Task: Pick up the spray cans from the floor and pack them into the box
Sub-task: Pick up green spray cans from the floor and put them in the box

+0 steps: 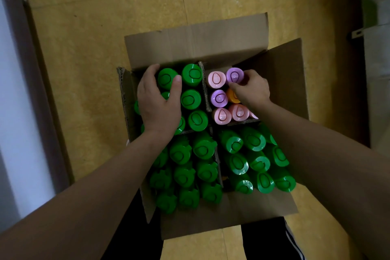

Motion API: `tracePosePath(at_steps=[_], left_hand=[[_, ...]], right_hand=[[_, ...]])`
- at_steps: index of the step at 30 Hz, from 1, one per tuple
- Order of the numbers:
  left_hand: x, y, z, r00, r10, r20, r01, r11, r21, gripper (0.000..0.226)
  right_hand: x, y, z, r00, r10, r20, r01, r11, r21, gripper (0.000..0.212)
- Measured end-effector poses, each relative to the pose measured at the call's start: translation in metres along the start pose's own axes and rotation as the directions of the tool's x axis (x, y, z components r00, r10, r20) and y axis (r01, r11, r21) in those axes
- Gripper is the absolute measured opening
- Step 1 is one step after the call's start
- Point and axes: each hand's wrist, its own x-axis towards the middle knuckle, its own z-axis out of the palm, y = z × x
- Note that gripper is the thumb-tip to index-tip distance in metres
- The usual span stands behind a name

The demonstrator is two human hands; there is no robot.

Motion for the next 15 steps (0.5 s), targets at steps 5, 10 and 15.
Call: tracePosePath(at_steps=[5, 10, 15], left_hand=[[-0.008, 0.007, 0.006, 1.000, 0.022, 0.010, -0.022, 1.000, 0.023, 0.057], [-0.026, 0.023, 0.007, 0.997, 0.042, 0.057, -0.047, 0.995, 0.087, 0.059], [-0.043, 0.088, -0.014, 0.984, 0.122, 0.133, -0.152, 0.958, 0.243, 0.064]], right_hand=[[-0.013, -0.002, -0.010, 0.999, 0.020, 0.036, -0.021, 0.999, 0.027, 0.052], [-0.037, -0.003, -0.026, 0.999, 0.020, 0.042, -0.022, 0.999, 0.046, 0.045], [-0.085, -0.028, -0.075, 0.995, -0.090, 0.048, 0.089, 0.996, 0.020, 0.050]])
